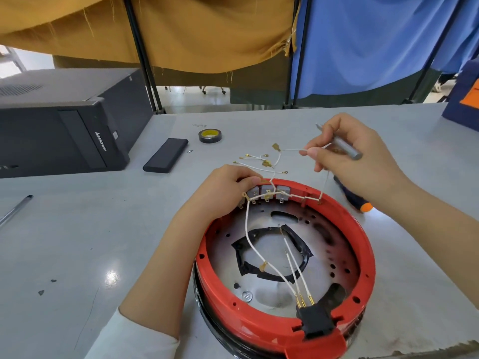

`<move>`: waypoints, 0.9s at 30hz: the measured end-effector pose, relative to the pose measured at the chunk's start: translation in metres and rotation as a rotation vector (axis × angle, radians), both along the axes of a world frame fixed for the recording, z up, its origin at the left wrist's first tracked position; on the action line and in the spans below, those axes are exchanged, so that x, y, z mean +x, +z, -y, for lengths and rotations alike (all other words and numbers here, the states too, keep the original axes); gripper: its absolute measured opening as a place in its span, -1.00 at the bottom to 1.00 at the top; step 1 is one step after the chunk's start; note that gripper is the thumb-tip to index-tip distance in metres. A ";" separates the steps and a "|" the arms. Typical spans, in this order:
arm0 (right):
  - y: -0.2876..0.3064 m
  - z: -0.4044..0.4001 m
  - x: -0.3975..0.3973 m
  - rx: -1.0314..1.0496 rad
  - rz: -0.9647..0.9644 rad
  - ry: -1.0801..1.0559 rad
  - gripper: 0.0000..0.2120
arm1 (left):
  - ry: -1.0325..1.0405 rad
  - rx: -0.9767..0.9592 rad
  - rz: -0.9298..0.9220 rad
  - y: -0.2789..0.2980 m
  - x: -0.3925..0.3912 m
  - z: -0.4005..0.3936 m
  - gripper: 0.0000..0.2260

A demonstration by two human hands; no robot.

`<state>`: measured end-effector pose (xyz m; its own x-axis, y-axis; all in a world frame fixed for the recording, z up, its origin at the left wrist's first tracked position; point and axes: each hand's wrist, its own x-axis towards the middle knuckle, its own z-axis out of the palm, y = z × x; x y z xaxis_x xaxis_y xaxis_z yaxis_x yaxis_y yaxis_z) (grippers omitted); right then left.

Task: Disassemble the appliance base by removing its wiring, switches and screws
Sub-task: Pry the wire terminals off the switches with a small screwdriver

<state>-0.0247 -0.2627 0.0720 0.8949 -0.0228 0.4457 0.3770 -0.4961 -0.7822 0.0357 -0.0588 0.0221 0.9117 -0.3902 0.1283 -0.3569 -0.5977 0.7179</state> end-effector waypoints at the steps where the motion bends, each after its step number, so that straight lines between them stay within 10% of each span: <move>1: 0.000 0.003 0.005 0.042 0.002 -0.012 -0.74 | 0.001 -0.014 -0.009 -0.001 0.001 0.000 -0.82; 13: 0.003 0.011 0.014 -0.481 -0.161 0.143 -0.77 | -0.032 -0.112 -0.120 0.001 -0.003 -0.003 -0.82; 27: 0.017 0.027 0.000 -0.072 -0.258 0.366 -0.67 | -0.119 -0.120 -0.172 0.006 -0.011 -0.002 -0.76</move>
<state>-0.0247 -0.2901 0.0889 0.9205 0.3385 0.1954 0.3345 -0.4237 -0.8418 0.0251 -0.0563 0.0286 0.8728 -0.4873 0.0269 -0.2855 -0.4652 0.8379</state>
